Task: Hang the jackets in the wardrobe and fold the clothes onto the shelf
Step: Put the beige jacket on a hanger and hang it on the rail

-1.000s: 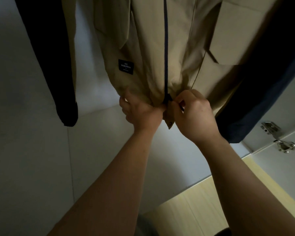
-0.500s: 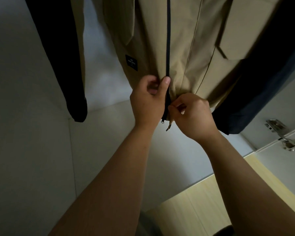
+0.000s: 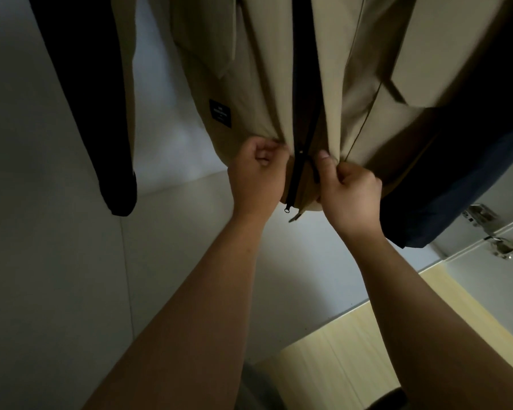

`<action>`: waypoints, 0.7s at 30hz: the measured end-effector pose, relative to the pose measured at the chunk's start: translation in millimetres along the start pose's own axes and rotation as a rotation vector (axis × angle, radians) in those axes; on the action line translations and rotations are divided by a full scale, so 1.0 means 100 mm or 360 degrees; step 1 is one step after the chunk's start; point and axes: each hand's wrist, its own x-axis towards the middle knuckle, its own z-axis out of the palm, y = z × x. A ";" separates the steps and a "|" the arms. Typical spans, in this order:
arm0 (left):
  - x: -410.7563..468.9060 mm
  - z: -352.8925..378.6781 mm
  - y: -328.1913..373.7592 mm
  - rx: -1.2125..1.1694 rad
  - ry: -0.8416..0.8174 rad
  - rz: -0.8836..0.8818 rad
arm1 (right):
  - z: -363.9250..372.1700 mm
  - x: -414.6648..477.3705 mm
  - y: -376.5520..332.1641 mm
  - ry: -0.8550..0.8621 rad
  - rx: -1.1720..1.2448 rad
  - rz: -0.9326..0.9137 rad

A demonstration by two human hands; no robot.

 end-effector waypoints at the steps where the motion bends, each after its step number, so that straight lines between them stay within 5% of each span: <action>1: 0.00 0.00 -0.04 0.0081 -0.0021 -0.0025 | 0.00 0.00 0.02 -0.0002 0.0011 0.0007; 7: -0.06 0.06 -0.22 0.0380 -0.0333 -0.0104 | 0.01 -0.05 0.10 0.0009 -0.0140 -0.0340; 15: -0.09 0.11 -0.26 0.0323 -0.0437 -0.0024 | -0.02 0.00 0.13 -0.0139 0.0306 -0.0164; 21: -0.08 0.11 -0.28 0.0290 -0.0562 -0.0015 | -0.07 0.01 0.12 0.0107 0.0407 -0.0211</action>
